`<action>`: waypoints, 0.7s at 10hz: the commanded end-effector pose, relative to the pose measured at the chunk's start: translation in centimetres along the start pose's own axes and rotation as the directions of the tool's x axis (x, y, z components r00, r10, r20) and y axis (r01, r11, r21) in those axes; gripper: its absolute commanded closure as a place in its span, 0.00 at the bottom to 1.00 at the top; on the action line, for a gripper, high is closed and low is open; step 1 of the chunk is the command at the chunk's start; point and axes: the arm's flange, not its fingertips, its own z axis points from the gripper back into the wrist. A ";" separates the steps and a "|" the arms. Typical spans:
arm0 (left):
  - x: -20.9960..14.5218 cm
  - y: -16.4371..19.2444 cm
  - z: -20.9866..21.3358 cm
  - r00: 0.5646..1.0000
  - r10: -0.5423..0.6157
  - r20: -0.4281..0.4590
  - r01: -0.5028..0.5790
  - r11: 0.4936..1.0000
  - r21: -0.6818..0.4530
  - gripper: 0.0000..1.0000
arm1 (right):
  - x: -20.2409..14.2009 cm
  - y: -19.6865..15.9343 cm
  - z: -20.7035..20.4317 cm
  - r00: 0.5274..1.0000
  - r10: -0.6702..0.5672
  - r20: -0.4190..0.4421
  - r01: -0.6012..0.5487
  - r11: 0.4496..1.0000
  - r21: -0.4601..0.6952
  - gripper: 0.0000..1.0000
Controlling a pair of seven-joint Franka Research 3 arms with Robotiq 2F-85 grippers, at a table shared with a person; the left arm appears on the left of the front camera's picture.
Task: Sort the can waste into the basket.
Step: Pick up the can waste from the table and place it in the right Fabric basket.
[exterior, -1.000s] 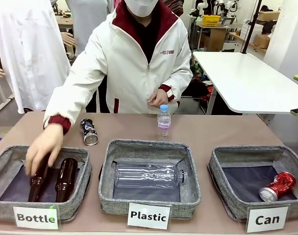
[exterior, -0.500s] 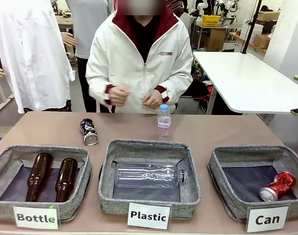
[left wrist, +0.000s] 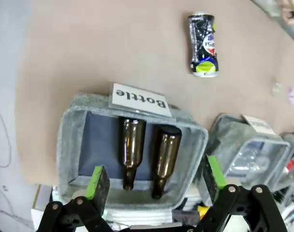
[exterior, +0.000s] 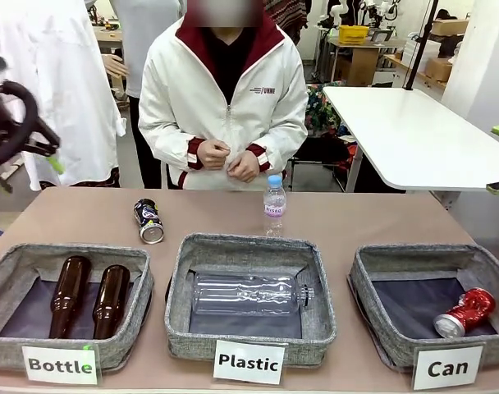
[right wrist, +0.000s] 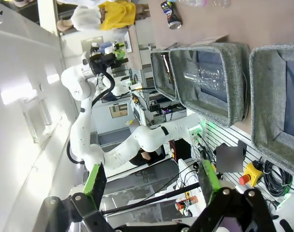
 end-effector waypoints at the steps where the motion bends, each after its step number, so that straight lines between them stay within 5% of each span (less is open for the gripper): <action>1: 1.0 -4.2 -1.9 0.999 -0.009 0.039 0.005 0.993 0.116 0.00 | -0.2 0.1 0.3 1.000 0.020 -0.009 -0.020 1.000 -0.001 0.00; 3: 0.6 -8.8 -5.0 0.990 -0.136 0.031 0.130 0.982 0.140 0.00 | -0.2 0.1 0.3 1.000 0.020 -0.009 -0.020 1.000 -0.001 0.00; 7: -0.1 -14.2 -10.3 0.991 -0.087 0.104 0.070 0.984 0.162 0.00 | -0.2 0.1 0.3 1.000 0.020 -0.009 -0.020 1.000 -0.001 0.00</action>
